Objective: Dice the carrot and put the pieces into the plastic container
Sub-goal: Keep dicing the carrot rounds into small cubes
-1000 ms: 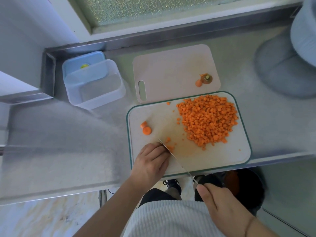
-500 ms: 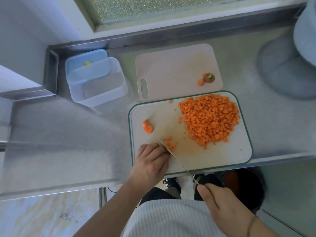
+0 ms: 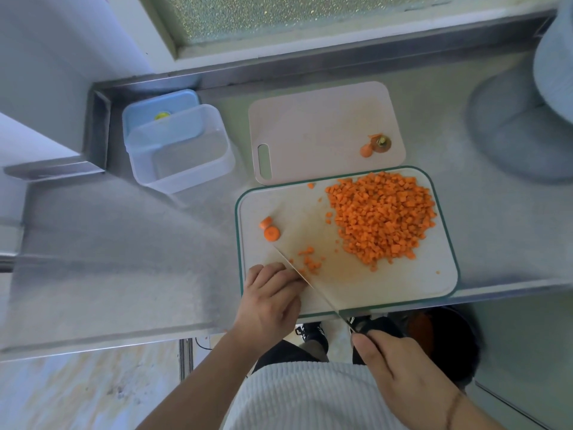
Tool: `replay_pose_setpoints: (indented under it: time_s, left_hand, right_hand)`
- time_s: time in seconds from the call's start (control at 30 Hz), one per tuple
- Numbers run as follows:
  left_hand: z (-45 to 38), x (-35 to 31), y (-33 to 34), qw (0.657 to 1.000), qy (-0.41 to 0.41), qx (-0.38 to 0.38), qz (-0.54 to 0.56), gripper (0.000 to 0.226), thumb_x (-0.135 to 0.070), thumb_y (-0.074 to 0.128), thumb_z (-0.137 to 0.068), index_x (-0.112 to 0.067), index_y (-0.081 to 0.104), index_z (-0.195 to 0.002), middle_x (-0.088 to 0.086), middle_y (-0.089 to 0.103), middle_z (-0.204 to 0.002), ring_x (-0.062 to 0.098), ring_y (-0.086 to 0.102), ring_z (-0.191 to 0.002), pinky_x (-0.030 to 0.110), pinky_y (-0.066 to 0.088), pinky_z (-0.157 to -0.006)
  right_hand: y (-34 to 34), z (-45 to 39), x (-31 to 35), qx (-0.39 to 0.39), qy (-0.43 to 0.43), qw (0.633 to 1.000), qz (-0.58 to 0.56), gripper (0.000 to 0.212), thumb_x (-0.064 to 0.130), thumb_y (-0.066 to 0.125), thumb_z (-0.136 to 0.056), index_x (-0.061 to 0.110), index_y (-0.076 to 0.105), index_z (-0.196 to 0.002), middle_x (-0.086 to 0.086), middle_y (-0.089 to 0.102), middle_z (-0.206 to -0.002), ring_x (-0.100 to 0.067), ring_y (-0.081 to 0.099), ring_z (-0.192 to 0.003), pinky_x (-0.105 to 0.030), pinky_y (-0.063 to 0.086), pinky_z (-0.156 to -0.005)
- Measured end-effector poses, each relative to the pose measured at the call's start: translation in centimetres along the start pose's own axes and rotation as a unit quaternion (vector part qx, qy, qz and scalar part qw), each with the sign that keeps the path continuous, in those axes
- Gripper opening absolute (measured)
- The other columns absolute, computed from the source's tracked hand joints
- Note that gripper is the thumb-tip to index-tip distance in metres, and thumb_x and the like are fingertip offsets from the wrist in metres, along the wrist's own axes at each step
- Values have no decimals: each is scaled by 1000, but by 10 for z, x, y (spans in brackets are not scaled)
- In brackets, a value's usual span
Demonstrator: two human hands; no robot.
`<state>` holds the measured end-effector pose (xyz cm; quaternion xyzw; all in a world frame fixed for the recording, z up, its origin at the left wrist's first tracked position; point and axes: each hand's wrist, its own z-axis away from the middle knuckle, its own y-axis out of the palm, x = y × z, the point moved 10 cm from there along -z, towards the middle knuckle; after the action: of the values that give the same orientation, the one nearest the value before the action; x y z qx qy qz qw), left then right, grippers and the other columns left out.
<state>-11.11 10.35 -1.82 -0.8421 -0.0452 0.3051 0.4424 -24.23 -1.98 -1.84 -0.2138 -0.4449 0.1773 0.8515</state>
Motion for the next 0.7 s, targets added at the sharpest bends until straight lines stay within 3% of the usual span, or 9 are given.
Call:
replay_pose_setpoints:
  time_s: [0.07,0.3,0.43,0.57,0.63,0.7]
  left_hand:
    - [-1,8,-6,999,-34,-22,18,24,-2,55,-83,-21,64,-95,-5,70,-101,24,63,-95,34,42,-85]
    - [-2,16,-2,997,-71,-15,23,26,0,50,-79,-9,74,-81,-3,71,-96,20,59,-99,24,37,-91]
    - [1,25,-4,993,-103,-31,37,24,1,50,-78,-9,69,-69,-3,69,-84,22,61,-92,32,42,-84]
    - [0,24,1,995,-99,-16,19,20,-2,53,-79,-10,68,-68,-2,67,-83,21,57,-91,24,36,-90]
    - [0,24,1,995,-97,-23,10,20,-3,55,-81,-12,69,-69,-2,67,-84,20,55,-91,25,35,-90]
    - [1,23,1,996,-89,-29,1,19,-3,56,-81,-12,69,-69,-3,67,-84,20,56,-91,27,37,-88]
  right_hand:
    - [1,-1,-3,1,2,1000,4,78,91,-1,-67,30,46,-69,1,54,-56,-12,52,-55,-30,40,-59]
    - [6,-3,-4,14,-3,1000,15,69,87,1,-72,33,43,-69,-4,54,-60,-15,54,-63,-32,42,-63]
    - [13,-8,-3,30,19,999,-3,56,73,14,-79,29,46,-69,-9,53,-61,-17,54,-60,-33,41,-63]
    - [4,-12,-14,25,51,996,-65,61,71,27,-82,17,53,-69,-4,52,-60,-11,49,-57,-33,42,-63]
    - [-13,-12,-25,-10,84,986,-142,72,76,32,-81,8,51,-71,4,42,-56,-8,39,-53,-30,35,-54]
    - [-23,-9,-43,-24,147,963,-224,76,72,36,-83,-3,46,-79,-4,38,-63,-14,31,-55,-22,24,-49]
